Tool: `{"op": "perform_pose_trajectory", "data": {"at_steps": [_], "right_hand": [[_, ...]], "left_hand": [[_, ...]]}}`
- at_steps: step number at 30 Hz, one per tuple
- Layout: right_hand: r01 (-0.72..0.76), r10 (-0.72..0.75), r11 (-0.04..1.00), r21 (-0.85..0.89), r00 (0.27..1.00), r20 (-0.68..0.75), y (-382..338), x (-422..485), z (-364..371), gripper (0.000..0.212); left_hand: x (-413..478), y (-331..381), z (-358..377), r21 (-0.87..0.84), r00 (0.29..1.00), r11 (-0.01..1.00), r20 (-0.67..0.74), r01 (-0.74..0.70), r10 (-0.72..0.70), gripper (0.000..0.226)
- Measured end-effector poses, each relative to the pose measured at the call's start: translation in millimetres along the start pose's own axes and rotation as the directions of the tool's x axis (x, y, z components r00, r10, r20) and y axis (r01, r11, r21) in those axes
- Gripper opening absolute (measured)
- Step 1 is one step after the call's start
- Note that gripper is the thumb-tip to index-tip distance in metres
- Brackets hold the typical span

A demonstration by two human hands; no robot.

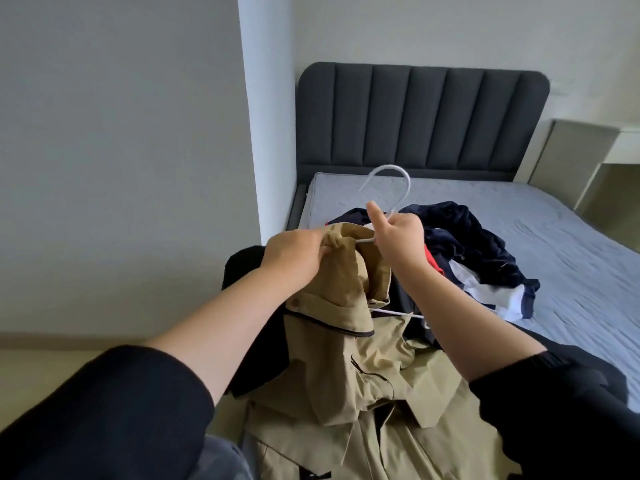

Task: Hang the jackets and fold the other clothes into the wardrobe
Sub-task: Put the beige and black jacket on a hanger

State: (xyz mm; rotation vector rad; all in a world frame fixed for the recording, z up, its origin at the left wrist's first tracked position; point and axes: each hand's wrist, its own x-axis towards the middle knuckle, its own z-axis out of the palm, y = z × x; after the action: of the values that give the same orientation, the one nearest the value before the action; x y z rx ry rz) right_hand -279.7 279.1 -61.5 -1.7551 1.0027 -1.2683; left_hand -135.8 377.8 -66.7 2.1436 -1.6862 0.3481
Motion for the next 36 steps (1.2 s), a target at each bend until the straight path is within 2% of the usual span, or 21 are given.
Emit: {"op": "perform_pose_trajectory", "data": {"at_steps": [4, 7, 9, 11, 12, 14, 16, 18, 19, 21, 23, 27, 28, 30, 32, 34, 36], "right_hand": [[0.041, -0.037, 0.995, -0.089, 0.998, 0.046, -2.9, 4.3, 4.1, 0.06], [0.118, -0.104, 0.984, -0.136, 0.989, 0.109, 3.2, 2.5, -0.5, 0.049], [0.191, -0.182, 0.965, -0.18, 0.981, 0.068, 8.4, 4.9, -8.3, 0.023], [0.17, -0.188, 0.966, -0.197, 0.979, -0.075, 20.5, 10.6, -21.2, 0.019], [0.117, -0.147, 0.978, -0.173, 0.973, -0.177, 30.1, 13.2, -28.6, 0.018], [-0.053, 0.024, 0.996, -0.068, 0.928, -0.371, 54.9, 13.3, -39.4, 0.012], [-0.261, 0.271, 0.962, 0.083, 0.865, -0.422, 79.9, 7.2, -39.6, 0.009], [-0.465, 0.477, 0.878, 0.11, 0.833, -0.28, 96.4, 2.5, -30.4, 0.014], [-0.539, 0.548, 0.837, 0.097, 0.822, -0.155, 101.1, 1.9, -23.1, 0.019], [-0.655, 0.65, 0.743, 0.139, 0.755, 0.085, 102.3, 4.4, -7.0, 0.021], [-0.712, 0.678, 0.671, 0.207, 0.703, 0.216, 94.9, 10.7, 5.6, 0.024], [-0.74, 0.639, 0.649, 0.178, 0.657, 0.401, 86.8, 19.8, 23.9, 0.056], [-0.737, 0.636, 0.663, 0.132, 0.647, 0.421, 84.9, 19.7, 26.4, 0.055], [-0.716, 0.651, 0.698, 0.021, 0.646, 0.398, 78.2, 18.8, 29.5, 0.034], [-0.69, 0.681, 0.72, -0.075, 0.682, 0.268, 73.7, 19.2, 30.4, 0.016], [-0.694, 0.704, 0.71, -0.118, 0.695, 0.145, 81.4, 21.9, 24.8, 0.02], [-0.682, 0.693, 0.72, -0.132, 0.717, 0.074, 92.0, 25.0, 13.0, 0.014]], "left_hand": [[7.0, 8.9, 7.3, -0.086, 0.999, 0.996, 0.039, -0.006, 0.009, 0.026], [9.4, 5.9, 14.2, -0.169, 0.996, 0.984, 0.072, 0.059, -0.047, 0.026], [13.7, -0.6, 14.2, -0.245, 0.986, 0.956, 0.077, 0.16, -0.145, 0.024], [19.8, -8.7, 14.6, -0.284, 0.964, 0.921, 0.066, 0.266, -0.258, 0.023], [22.4, -11.2, 14.4, -0.29, 0.953, 0.908, 0.05, 0.301, -0.299, 0.03], [26.3, -12.8, 14.0, -0.317, 0.937, 0.887, 0.023, 0.337, -0.348, 0.04], [29.8, -12.3, 13.3, -0.363, 0.927, 0.863, 0.002, 0.351, -0.376, 0.043], [34.5, -10.2, 11.4, -0.401, 0.923, 0.848, -0.017, 0.346, -0.385, 0.044], [37.2, -9.6, 9.9, -0.413, 0.923, 0.845, -0.027, 0.34, -0.384, 0.045], [42.2, -10.4, 6.4, -0.442, 0.922, 0.836, -0.045, 0.327, -0.384, 0.045], [46.0, -12.7, 3.6, -0.47, 0.917, 0.82, -0.052, 0.328, -0.396, 0.044], [52.3, -21.1, 0.1, -0.504, 0.906, 0.797, -0.062, 0.333, -0.418, 0.038], [53.4, -23.8, -0.2, -0.508, 0.907, 0.796, -0.065, 0.328, -0.415, 0.037], [54.6, -30.9, 0.8, -0.514, 0.912, 0.795, -0.06, 0.321, -0.407, 0.036], [55.3, -37.5, 3.2, -0.525, 0.916, 0.79, -0.046, 0.317, -0.398, 0.037], [57.7, -41.2, 4.6, -0.534, 0.919, 0.785, -0.037, 0.313, -0.392, 0.038], [61.1, -44.0, 6.7, -0.542, 0.923, 0.78, -0.023, 0.312, -0.385, 0.039]]}}
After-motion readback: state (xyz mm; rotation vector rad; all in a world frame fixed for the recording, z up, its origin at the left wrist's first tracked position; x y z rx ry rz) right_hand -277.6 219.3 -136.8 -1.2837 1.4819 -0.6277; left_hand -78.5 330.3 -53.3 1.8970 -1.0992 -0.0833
